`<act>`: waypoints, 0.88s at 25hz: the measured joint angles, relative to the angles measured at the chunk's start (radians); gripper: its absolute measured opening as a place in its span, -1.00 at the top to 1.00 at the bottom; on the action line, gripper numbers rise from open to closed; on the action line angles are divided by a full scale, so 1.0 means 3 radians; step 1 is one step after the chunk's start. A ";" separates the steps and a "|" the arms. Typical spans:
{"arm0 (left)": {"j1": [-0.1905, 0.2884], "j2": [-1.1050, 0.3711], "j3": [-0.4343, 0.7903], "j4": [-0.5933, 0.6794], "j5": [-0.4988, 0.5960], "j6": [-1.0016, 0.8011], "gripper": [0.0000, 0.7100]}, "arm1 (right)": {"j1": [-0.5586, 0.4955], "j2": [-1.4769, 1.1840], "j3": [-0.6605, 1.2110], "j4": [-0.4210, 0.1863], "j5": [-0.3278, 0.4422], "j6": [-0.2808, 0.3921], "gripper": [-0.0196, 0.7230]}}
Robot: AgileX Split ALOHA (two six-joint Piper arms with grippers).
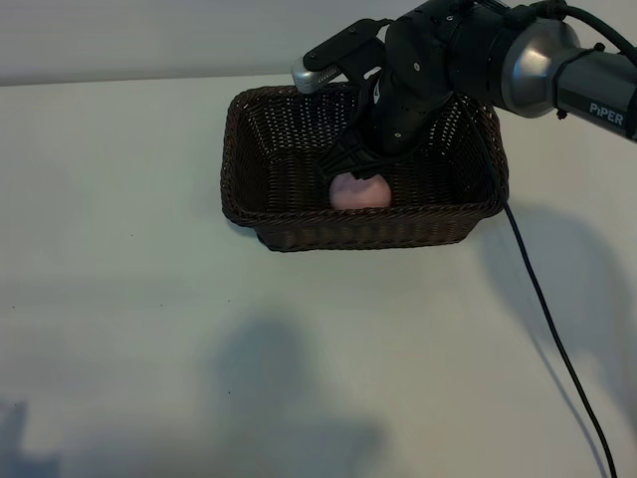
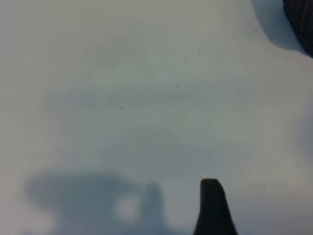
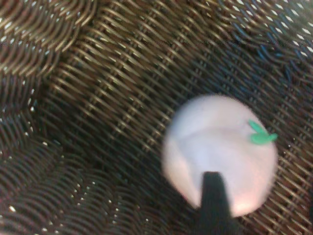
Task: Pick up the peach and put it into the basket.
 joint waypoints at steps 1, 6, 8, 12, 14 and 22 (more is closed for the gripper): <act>0.0000 0.0000 0.0000 0.0000 0.0000 0.0000 -0.36 | 0.0000 -0.0008 0.0000 0.0000 0.0010 -0.0012 -0.57; 0.0000 0.0000 0.0000 0.0000 0.0000 0.0003 -0.36 | -0.0008 -0.0130 -0.0106 -0.0028 0.0145 -0.0015 -0.81; 0.0000 0.0000 0.0000 0.0000 0.0000 0.0003 -0.36 | -0.0043 -0.0204 -0.0294 -0.0115 0.0262 0.0030 -0.77; 0.0000 0.0000 0.0000 0.0000 0.0000 0.0003 -0.36 | -0.0328 -0.0321 -0.0784 -0.0280 0.0568 0.0126 -0.59; 0.0000 0.0000 0.0000 0.0000 0.0000 0.0010 -0.36 | -0.0561 -0.0348 -0.0963 -0.0291 0.0705 0.0134 -0.55; 0.0000 0.0000 0.0000 0.0000 0.0000 0.0010 -0.36 | -0.1639 -0.0324 -0.1063 -0.0281 0.1025 0.0019 -0.53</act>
